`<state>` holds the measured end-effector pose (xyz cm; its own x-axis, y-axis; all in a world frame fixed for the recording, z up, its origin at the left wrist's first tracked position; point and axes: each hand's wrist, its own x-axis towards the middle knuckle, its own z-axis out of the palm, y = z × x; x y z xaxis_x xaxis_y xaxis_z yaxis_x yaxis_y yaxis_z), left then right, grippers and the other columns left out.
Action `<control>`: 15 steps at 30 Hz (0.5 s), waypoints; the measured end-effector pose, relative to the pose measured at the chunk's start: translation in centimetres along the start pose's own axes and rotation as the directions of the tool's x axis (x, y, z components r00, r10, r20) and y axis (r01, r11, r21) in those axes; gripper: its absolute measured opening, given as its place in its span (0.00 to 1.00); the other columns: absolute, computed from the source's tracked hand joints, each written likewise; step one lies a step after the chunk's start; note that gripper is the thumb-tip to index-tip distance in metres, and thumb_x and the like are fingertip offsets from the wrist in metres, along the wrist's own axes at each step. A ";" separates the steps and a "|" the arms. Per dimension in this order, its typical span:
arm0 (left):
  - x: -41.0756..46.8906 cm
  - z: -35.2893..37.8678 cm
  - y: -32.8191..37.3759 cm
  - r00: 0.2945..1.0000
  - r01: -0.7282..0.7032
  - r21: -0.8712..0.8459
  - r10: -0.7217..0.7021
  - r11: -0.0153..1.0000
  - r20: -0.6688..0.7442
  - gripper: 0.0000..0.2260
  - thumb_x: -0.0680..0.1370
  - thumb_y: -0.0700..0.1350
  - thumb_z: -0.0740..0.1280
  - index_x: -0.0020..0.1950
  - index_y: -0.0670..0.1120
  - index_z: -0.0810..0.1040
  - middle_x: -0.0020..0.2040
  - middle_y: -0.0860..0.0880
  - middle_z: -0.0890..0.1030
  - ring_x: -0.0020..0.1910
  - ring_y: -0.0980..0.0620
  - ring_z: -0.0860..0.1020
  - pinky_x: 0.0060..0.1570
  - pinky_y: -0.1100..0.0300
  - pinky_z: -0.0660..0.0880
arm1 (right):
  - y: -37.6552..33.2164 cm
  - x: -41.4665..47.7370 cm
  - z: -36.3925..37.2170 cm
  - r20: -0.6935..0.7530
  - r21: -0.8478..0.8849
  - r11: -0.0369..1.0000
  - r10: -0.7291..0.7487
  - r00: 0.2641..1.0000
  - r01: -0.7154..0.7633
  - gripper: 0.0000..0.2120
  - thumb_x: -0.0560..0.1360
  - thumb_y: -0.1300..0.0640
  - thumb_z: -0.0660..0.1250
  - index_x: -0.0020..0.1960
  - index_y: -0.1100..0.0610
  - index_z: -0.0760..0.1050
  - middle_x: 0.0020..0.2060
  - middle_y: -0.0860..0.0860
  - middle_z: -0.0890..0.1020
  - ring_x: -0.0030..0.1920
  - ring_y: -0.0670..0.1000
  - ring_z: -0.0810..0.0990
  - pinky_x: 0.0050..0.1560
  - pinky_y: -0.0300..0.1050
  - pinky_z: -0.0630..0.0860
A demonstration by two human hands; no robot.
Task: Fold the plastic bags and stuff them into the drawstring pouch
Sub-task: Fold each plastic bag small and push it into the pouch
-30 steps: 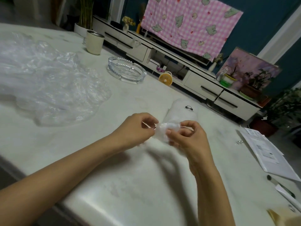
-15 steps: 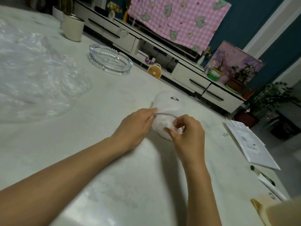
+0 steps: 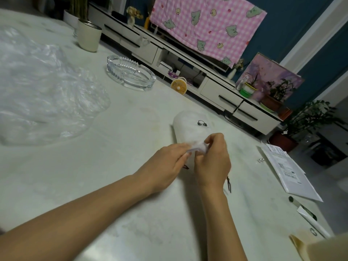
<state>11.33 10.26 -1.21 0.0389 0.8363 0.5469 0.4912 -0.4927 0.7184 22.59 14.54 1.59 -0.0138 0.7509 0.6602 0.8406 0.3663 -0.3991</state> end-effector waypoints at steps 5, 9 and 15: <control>0.1 -0.3 -0.5 0.994 0.105 0.073 -0.108 0.992 0.028 0.17 0.82 0.46 0.53 0.63 0.42 0.76 0.62 0.43 0.77 0.59 0.52 0.72 0.58 0.65 0.63 | 0.7 0.4 -1.8 0.497 0.351 0.913 0.005 0.868 -0.206 0.14 0.71 0.61 0.69 0.53 0.52 0.69 0.44 0.48 0.72 0.40 0.44 0.71 0.39 0.32 0.68; 0.4 -0.2 -0.6 0.987 0.138 0.079 -0.143 0.987 0.067 0.25 0.77 0.52 0.49 0.59 0.39 0.77 0.58 0.42 0.79 0.58 0.46 0.75 0.57 0.57 0.67 | 1.5 0.1 -1.9 0.358 0.191 0.981 -0.043 0.933 -0.028 0.17 0.70 0.65 0.68 0.55 0.53 0.71 0.47 0.48 0.69 0.46 0.48 0.70 0.48 0.35 0.69; 0.1 1.0 0.3 0.992 0.086 0.070 -0.092 0.994 0.086 0.18 0.81 0.45 0.54 0.69 0.44 0.71 0.69 0.45 0.72 0.67 0.49 0.70 0.65 0.64 0.61 | 1.0 0.4 -0.5 0.145 -0.042 0.999 0.037 0.989 -0.031 0.13 0.67 0.67 0.66 0.50 0.57 0.71 0.44 0.49 0.72 0.45 0.54 0.74 0.38 0.45 0.66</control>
<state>12.33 10.42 -1.39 0.0679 0.8956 0.4397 0.5527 -0.4006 0.7307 23.67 14.92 1.73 -0.0615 0.8357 0.5457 0.8627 0.3195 -0.3920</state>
